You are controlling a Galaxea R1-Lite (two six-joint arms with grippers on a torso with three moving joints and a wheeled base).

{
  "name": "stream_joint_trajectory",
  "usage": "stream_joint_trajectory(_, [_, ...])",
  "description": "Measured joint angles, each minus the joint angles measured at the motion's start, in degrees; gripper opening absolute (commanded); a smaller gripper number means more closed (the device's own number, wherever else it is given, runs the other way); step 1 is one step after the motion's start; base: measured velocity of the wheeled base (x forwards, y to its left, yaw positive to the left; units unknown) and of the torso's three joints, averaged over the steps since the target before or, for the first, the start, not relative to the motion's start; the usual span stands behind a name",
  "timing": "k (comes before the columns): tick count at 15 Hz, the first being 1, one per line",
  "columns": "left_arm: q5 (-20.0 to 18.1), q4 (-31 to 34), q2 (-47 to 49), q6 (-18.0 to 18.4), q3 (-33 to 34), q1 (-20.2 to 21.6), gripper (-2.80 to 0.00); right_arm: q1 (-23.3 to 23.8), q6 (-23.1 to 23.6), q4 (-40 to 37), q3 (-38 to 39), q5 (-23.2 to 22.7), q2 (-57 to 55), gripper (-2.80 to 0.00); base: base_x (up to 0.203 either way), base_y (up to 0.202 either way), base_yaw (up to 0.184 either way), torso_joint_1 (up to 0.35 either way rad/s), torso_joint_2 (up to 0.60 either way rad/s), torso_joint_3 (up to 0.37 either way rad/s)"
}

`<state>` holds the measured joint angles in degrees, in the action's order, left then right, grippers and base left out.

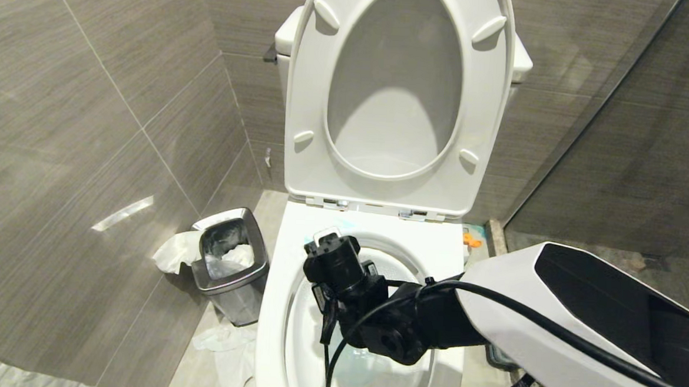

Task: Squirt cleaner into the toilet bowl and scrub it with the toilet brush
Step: Scrub the toilet bowl

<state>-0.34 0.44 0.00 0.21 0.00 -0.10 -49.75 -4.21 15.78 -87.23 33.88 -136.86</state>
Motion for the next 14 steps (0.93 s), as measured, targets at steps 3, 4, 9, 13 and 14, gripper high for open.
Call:
stream_joint_trajectory(3, [-0.01,0.00,0.00,0.00,0.00,0.00,-2.80,-0.52,-0.04,0.18,2.44,-0.03,2.45,-2.80,0.000,0.000,0.000,0.000,0.00,0.000])
stream_joint_trajectory(4, [-0.01,0.00,0.00,0.01,0.00,0.00,-2.80,-0.87,-0.04,0.01,3.45,-0.06,4.09,-2.80,0.000,0.000,0.000,0.000,0.00,0.000])
stream_joint_trajectory(9, [-0.01,0.00,0.00,0.01,0.00,0.00,-2.80,-3.56,-0.04,-2.25,8.70,1.71,14.76,-2.80,0.000,0.000,0.000,0.000,0.00,0.000])
stream_joint_trajectory(13, [0.02,0.00,0.00,-0.02,0.00,0.00,-2.80,-5.01,-1.00,-2.88,8.93,1.70,19.36,-2.80,0.000,0.000,0.000,0.000,0.00,0.000])
stream_joint_trajectory(14, [0.01,0.00,0.00,0.01,0.00,0.00,-2.80,-5.05,-2.62,-2.91,8.92,1.66,19.38,-2.80,0.000,0.000,0.000,0.000,0.00,0.000])
